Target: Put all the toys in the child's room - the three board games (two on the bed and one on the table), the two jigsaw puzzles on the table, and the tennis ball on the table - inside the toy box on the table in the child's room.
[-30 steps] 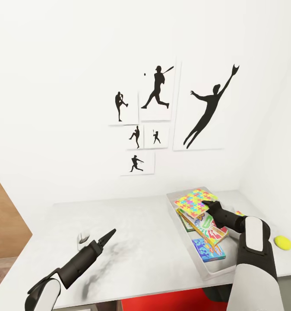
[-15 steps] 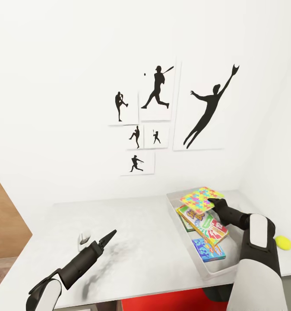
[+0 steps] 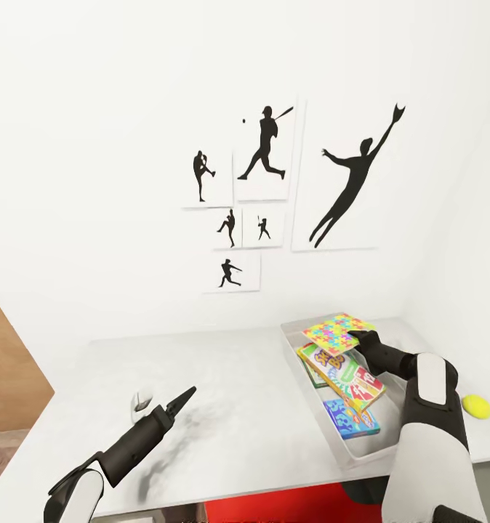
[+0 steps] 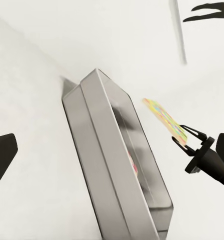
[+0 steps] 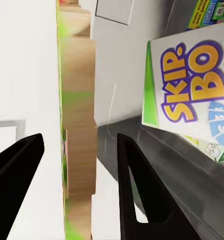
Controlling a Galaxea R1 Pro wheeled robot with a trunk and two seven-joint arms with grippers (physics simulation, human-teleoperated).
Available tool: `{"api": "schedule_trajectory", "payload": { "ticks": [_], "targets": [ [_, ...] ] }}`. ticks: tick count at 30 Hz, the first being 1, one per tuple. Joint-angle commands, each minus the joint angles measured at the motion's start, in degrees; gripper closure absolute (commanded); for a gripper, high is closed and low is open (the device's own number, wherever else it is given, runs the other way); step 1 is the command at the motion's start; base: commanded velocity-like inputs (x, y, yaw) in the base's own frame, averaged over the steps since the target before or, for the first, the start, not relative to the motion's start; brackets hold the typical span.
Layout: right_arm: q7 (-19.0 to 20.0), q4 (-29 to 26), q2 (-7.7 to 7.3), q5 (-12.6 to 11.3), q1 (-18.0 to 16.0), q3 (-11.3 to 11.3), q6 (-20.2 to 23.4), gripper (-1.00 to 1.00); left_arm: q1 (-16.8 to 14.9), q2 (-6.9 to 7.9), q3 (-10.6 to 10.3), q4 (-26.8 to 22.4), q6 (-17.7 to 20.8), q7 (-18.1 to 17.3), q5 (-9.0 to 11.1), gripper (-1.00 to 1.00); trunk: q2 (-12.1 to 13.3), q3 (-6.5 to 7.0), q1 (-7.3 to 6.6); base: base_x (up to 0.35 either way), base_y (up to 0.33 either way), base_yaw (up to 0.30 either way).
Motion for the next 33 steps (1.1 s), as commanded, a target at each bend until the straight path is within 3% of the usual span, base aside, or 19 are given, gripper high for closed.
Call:
{"api": "schedule_trajectory", "payload": {
  "ticks": [1, 26, 29, 33],
  "targets": [
    [-0.4, 0.1, 0.01, -0.7, -0.1, -0.2, 0.1, 1.00, 0.0, -0.04, 0.1, 0.0, 0.4, -0.1, 0.3, -1.00, -0.1, -0.20, 0.04, 0.000, 0.000, 0.000],
    [-0.4, 0.7, -0.10, -0.7, -1.2, 0.1, -2.1, 1.00, -0.3, -0.05, 0.1, 0.2, 0.4, 0.0, 0.4, -1.00, -0.1, -0.59, 0.04, 0.000, 0.000, 0.000],
    [-0.3, 0.7, -0.11, -0.7, -1.3, 0.1, -2.1, 1.00, -1.2, 0.12, 0.1, -0.1, 0.7, -0.1, 0.7, -1.00, -0.1, -0.59, 0.04, 0.000, 0.000, 0.000],
    [-0.3, 0.7, -0.13, -0.7, -1.3, 0.1, -2.2, 1.00, -4.7, 0.13, 0.2, -1.1, 2.1, 0.3, 1.4, -1.00, -0.1, -0.59, 0.04, 0.000, 0.000, 0.000]
  ]
}}
